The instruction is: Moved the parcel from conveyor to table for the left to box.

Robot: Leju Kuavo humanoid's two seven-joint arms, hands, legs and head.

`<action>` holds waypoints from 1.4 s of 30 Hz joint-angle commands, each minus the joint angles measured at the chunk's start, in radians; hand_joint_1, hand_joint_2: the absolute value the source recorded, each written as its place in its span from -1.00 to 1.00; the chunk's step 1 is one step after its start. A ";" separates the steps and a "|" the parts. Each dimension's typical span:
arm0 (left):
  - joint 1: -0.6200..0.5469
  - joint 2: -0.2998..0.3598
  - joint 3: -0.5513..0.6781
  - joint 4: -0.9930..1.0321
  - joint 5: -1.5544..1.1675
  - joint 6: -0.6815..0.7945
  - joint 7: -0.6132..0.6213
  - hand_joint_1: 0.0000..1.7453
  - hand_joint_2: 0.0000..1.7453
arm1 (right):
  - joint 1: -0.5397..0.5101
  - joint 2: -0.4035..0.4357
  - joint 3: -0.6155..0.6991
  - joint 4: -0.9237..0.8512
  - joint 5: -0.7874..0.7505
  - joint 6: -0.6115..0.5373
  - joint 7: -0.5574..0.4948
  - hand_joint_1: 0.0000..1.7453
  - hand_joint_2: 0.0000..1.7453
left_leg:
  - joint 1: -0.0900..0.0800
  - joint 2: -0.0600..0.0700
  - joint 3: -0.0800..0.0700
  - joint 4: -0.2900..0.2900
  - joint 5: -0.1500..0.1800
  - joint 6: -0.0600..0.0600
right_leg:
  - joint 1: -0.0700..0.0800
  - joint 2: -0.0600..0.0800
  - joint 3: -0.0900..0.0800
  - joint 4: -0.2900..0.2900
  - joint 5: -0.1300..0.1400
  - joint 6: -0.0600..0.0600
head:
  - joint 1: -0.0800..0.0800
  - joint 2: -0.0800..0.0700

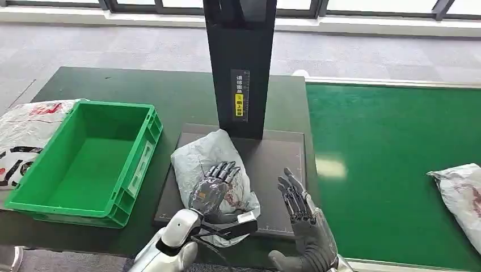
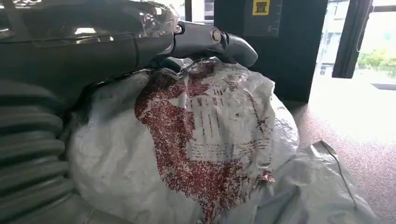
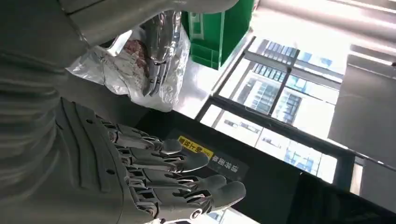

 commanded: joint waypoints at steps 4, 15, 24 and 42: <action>0.061 0.054 -0.038 0.035 -0.061 -0.049 0.034 -1.00 1.00 | -0.034 0.016 -0.054 0.034 -0.007 0.007 0.000 -1.00 1.00 | 0.000 0.003 0.005 -0.002 0.001 0.001 | 0.000 0.002 0.003 -0.002 0.001 -0.001 | 0.000 0.000; 0.181 0.059 0.024 -0.129 -0.101 -0.123 0.011 1.00 1.00 | -0.040 0.021 -0.063 0.030 -0.027 0.034 -0.004 -1.00 1.00 | 0.000 0.004 0.007 -0.004 0.001 0.001 | 0.000 0.002 0.005 -0.002 0.001 -0.002 | 0.000 0.000; 0.179 0.058 0.024 -0.128 -0.101 -0.123 0.011 1.00 1.00 | -0.040 0.021 -0.063 0.030 -0.027 0.034 -0.004 -1.00 1.00 | 0.000 0.004 0.007 -0.004 0.001 0.001 | 0.000 0.002 0.005 -0.002 0.001 -0.003 | 0.000 0.000; 0.179 0.058 0.024 -0.128 -0.101 -0.123 0.011 1.00 1.00 | -0.040 0.021 -0.063 0.030 -0.027 0.034 -0.004 -1.00 1.00 | 0.000 0.003 0.007 -0.003 0.000 0.001 | 0.000 0.002 0.005 -0.002 0.000 -0.002 | 0.000 0.000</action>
